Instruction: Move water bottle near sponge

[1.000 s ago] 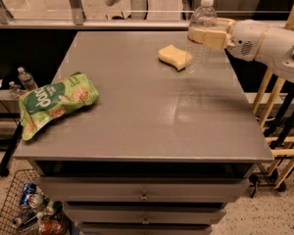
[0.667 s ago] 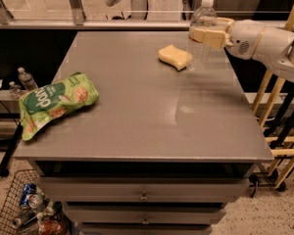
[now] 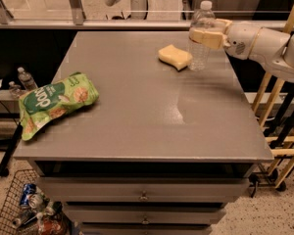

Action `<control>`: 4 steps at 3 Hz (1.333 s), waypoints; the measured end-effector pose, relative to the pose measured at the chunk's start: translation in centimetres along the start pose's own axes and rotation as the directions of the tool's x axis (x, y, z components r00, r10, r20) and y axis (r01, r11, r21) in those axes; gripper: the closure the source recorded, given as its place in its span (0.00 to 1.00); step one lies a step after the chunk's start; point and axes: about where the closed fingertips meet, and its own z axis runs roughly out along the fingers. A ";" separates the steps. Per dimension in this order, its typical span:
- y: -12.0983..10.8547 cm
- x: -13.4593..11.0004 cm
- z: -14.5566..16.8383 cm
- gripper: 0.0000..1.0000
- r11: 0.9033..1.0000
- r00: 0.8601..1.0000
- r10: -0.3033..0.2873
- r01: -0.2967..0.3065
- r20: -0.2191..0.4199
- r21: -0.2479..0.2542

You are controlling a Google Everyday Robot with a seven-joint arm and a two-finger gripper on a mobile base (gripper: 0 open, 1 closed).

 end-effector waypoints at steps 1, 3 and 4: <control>-0.2 0.6 -0.4 1.00 1.000 1.000 -0.001 0.001 0.001 0.021; -0.4 2.3 0.4 1.00 1.000 1.000 0.012 -0.013 0.022 0.020; -0.5 2.6 0.8 0.83 1.000 0.999 0.026 -0.026 0.021 0.010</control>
Offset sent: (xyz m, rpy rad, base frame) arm -0.0010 -0.0153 -0.0193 0.0258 -0.0153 -0.0542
